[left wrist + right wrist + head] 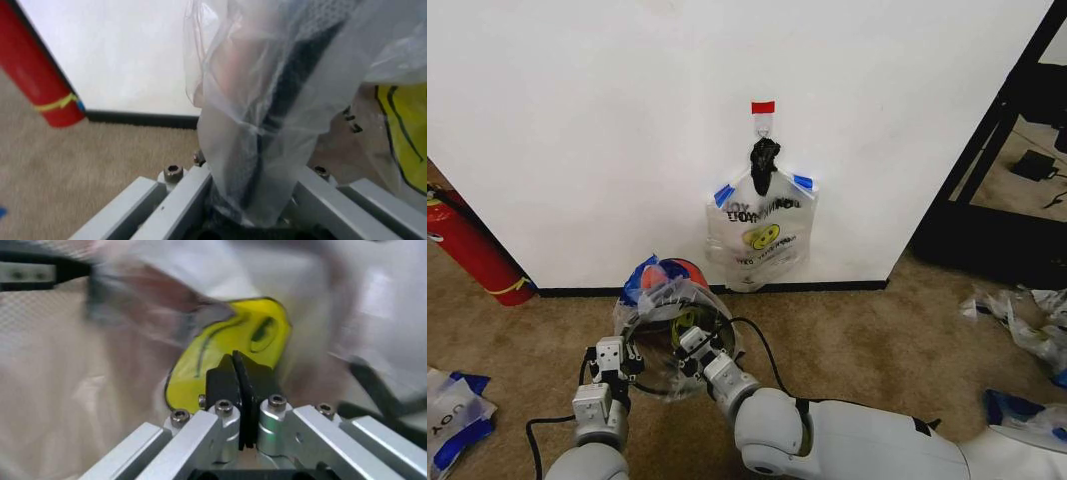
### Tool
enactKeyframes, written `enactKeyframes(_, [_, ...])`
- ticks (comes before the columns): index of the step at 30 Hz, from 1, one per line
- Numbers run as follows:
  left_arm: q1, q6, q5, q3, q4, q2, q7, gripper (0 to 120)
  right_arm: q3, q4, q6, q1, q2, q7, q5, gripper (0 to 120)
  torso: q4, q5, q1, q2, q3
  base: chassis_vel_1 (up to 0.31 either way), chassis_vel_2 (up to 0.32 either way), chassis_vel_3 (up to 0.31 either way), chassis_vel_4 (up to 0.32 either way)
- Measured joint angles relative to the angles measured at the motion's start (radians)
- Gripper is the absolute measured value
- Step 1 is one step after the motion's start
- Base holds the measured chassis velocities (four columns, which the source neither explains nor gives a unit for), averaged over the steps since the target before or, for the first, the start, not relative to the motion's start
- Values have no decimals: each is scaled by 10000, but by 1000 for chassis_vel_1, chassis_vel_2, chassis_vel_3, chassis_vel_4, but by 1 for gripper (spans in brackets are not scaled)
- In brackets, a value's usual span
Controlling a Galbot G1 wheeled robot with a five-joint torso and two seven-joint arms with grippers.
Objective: Pick up the garbage bag from the wall and place it over the trash bin.
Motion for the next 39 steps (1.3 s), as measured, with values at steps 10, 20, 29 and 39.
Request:
enactKeyframes(10, [114, 614, -757, 496, -115, -415, -670, 0, 327, -590, 467, -574, 144, -54, -1190, 0, -1, -1, 0, 0, 0, 0, 0, 0, 0])
enactKeyframes(20, [257, 501, -516, 396, -432, -61, -467, 0, 214, -1175, 457, -396, 607, -217, -993, 0, 0, -1, 0, 0, 0, 0, 0, 0, 0])
enactKeyframes(29, [525, 452, -366, 349, -737, 15, -302, 0, 20, -1899, 500, 68, 979, -340, -1063, 0, 1, -1, 0, 0, 0, 0, 0, 0, 0])
enactKeyframes(39, [530, 380, -322, 284, -614, 107, -226, 0, 133, -1949, 536, 178, 998, -353, -1124, 0, -1, -1, 0, 0, 0, 0, 0, 0, 0])
